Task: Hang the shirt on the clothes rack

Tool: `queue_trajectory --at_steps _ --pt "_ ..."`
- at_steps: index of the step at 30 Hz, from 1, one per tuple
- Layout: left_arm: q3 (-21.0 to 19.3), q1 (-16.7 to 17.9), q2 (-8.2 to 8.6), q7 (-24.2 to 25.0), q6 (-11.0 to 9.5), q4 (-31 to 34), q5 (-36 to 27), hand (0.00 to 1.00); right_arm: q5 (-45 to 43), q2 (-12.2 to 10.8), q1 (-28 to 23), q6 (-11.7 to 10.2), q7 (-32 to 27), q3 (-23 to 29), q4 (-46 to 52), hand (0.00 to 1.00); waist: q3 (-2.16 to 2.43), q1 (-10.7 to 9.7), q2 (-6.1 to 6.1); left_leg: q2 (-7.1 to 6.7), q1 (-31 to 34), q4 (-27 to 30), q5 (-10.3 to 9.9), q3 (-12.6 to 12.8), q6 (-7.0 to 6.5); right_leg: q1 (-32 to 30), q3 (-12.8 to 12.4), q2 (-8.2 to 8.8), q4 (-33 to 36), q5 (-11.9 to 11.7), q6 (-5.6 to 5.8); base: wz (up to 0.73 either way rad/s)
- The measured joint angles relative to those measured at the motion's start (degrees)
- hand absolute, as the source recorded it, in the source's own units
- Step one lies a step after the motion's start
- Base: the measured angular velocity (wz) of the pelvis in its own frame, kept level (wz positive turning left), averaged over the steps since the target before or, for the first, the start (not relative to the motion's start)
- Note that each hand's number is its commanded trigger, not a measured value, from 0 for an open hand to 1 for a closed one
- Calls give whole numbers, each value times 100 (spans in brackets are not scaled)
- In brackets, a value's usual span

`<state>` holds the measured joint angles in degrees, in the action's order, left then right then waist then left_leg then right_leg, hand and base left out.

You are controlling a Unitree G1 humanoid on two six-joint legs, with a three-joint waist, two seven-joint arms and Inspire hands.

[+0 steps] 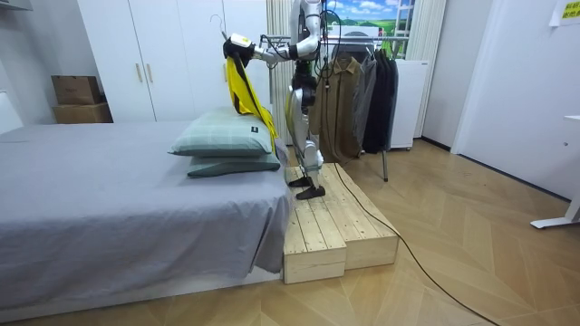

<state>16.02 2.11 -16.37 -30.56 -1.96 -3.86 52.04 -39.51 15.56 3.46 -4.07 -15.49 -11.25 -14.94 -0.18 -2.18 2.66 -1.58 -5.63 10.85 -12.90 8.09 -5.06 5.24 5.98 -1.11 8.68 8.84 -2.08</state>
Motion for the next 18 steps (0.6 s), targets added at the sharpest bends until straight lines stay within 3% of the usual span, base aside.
queue_trajectory --at_steps 7,8,9,11,18 --pt "86 0 1 8 34 -67 33 100 57 -20 -1 -14 0 -2 -187 100 -37 -59 -31 11 -5 -19 0 123 0 -38 -127 -14 1 -16 4 -9" --pt "107 0 5 23 42 -81 45 83 63 -37 -1 -12 0 -2 -246 100 -42 -68 -25 11 -3 -20 0 135 0 -47 -134 -15 1 -17 4 0" --pt "114 0 5 33 42 -91 72 44 71 -51 -2 -7 0 -2 -280 100 -45 -73 -24 11 2 -22 0 135 0 -53 -136 -15 1 -17 4 0" --pt "113 0 5 33 46 -93 102 0 75 -63 -2 -6 0 -2 -291 100 -46 -72 -24 11 4 -30 0 142 0 -62 -142 -16 1 -16 4 0" --pt "113 0 46 32 43 -93 76 0 64 -76 -1 -11 1 -2 -393 100 -47 -71 -20 10 2 -46 0 138 0 -63 -131 -15 -6 -16 5 0"
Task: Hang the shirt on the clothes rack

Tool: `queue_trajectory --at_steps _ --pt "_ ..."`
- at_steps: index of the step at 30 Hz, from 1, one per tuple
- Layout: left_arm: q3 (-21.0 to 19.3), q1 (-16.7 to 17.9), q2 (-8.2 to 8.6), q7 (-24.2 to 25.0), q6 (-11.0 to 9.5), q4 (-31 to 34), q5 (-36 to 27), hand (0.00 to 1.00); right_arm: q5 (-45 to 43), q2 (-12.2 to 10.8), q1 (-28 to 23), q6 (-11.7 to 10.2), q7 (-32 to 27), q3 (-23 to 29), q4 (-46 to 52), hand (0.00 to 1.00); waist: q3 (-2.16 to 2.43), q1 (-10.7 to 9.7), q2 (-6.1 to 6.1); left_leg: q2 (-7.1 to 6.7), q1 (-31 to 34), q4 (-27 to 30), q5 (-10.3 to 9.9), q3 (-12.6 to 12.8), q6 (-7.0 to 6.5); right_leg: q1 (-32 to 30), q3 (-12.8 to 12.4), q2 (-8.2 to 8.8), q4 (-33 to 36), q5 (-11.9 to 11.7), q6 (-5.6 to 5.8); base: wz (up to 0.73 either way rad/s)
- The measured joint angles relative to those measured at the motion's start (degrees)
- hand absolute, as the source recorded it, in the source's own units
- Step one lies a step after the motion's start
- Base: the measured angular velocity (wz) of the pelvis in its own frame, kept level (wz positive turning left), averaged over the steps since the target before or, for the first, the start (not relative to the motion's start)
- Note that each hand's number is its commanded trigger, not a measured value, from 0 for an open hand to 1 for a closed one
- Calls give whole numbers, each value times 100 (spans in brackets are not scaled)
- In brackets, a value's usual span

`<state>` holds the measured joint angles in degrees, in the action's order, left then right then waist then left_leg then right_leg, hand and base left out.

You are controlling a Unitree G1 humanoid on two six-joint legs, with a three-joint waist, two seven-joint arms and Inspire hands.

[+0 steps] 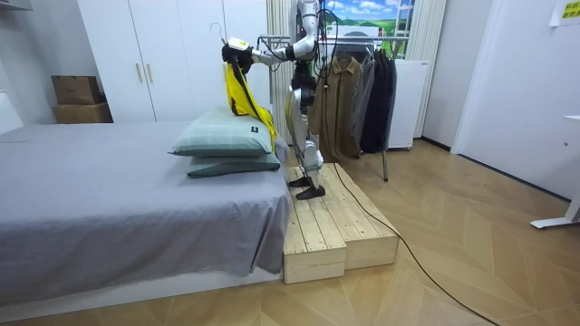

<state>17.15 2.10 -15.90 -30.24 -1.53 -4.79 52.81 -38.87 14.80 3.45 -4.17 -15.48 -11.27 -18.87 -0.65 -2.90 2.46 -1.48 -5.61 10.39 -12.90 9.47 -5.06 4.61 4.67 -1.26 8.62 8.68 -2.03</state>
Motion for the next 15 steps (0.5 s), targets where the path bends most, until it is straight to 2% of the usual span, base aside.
queue_trajectory --at_steps 15 --pt "-1 0 1 -3 -49 10 -112 0 4 0 0 35 16 1 -67 100 2 32 3 -1 5 0 0 -5 0 -4 17 2 10 0 0 0"
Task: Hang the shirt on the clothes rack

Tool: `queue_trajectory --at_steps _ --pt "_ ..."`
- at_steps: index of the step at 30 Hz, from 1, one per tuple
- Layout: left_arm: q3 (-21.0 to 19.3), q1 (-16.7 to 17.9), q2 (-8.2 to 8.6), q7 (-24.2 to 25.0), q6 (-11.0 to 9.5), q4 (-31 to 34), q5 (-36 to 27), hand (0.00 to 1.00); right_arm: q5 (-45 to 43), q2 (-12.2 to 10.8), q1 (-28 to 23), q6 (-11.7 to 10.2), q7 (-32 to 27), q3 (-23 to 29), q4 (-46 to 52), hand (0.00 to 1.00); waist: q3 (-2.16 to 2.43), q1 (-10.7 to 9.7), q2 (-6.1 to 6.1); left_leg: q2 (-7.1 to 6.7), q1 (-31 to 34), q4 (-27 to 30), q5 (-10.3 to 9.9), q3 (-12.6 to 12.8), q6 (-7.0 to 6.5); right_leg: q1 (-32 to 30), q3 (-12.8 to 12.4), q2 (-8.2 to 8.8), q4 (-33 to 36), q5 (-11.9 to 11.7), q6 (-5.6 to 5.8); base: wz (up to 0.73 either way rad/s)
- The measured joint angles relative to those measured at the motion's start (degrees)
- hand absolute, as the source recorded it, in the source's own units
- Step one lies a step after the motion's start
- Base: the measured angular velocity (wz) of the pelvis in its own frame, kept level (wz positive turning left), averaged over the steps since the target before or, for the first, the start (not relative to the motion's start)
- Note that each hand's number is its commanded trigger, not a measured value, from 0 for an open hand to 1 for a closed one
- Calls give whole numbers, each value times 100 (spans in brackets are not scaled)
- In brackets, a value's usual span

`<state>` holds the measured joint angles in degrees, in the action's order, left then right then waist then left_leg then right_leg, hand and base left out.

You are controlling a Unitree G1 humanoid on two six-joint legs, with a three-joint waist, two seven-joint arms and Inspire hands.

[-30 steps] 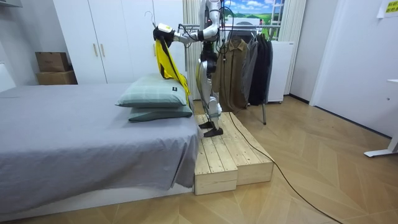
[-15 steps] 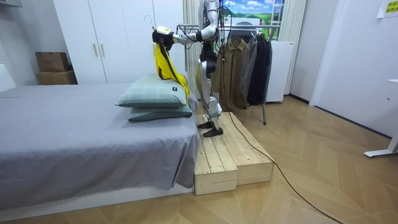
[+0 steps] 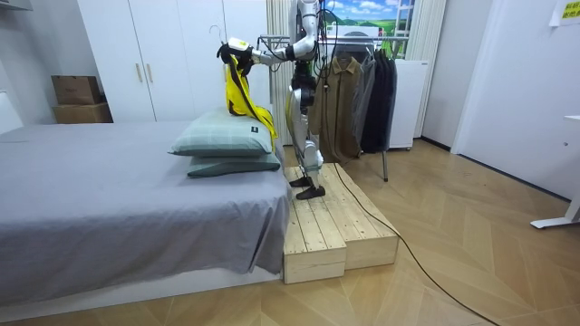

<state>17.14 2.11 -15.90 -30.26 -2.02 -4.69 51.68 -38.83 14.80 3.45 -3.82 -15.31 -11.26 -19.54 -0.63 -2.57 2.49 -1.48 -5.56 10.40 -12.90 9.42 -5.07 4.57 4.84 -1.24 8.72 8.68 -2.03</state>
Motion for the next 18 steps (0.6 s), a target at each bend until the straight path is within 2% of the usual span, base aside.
queue_trajectory --at_steps 6,18 --pt "-11 0 -1 -12 -82 0 -216 0 3 1 0 15 0 0 -89 100 5 0 7 1 -8 5 0 -2 0 7 -2 0 -1 0 0 0" --pt "-13 0 -2 -27 -86 1 -264 0 19 0 0 15 -1 0 -91 100 21 -3 31 2 -19 9 0 -3 0 23 1 2 -2 0 0 0"
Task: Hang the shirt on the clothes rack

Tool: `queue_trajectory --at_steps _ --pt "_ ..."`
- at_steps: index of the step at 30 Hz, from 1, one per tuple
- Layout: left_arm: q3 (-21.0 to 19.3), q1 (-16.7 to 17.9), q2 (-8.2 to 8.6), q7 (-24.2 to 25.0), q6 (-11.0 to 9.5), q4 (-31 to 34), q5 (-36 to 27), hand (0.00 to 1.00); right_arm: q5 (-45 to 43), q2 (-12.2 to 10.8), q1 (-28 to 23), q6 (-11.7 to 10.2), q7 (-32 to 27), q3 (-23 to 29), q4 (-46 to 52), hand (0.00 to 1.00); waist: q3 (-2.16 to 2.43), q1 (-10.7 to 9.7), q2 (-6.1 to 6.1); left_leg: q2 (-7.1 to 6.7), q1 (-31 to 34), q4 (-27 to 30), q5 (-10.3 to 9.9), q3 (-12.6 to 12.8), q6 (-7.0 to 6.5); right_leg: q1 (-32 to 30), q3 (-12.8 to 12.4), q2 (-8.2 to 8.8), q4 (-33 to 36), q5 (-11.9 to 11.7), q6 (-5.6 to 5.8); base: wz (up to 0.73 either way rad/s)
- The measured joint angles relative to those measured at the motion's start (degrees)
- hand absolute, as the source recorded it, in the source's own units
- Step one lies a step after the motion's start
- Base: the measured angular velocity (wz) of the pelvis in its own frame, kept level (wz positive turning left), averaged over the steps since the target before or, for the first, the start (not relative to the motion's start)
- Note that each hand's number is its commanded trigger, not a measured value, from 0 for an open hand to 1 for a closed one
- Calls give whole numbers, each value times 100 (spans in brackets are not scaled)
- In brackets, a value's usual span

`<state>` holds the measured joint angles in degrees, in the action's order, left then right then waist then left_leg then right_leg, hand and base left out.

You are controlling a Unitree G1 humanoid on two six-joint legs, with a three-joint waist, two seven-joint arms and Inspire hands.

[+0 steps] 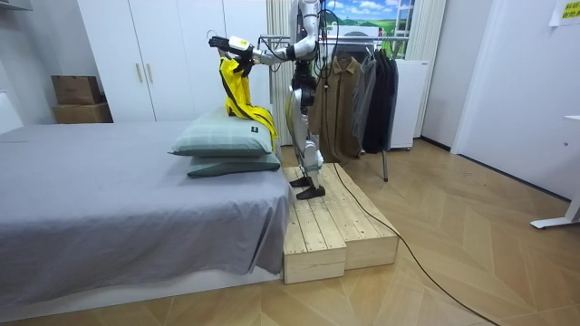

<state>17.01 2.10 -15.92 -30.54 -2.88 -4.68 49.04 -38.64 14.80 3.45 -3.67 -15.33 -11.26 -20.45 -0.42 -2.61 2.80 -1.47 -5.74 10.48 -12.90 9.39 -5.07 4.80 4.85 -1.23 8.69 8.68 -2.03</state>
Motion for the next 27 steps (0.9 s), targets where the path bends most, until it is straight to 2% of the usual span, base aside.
queue_trajectory --at_steps 19,24,27 --pt "-4 1 0 0 -1 -1 -95 0 2 0 -1 0 -33 0 -66 100 5 10 8 0 -1 2 0 -3 0 6 4 0 -2 0 0 0" --pt "-86 28 -6 -41 -1 -11 -229 0 278 16 -26 2 -177 33 -72 100 -1 102 -11 0 -5 -3 0 -9 0 8 3 -1 -7 0 0 0" --pt "-184 98 -2 -39 -2 -11 -227 0 504 -5 -25 3 -224 231 -73 100 0 135 -33 -4 4 -5 0 -54 0 13 50 3 -14 0 0 8"
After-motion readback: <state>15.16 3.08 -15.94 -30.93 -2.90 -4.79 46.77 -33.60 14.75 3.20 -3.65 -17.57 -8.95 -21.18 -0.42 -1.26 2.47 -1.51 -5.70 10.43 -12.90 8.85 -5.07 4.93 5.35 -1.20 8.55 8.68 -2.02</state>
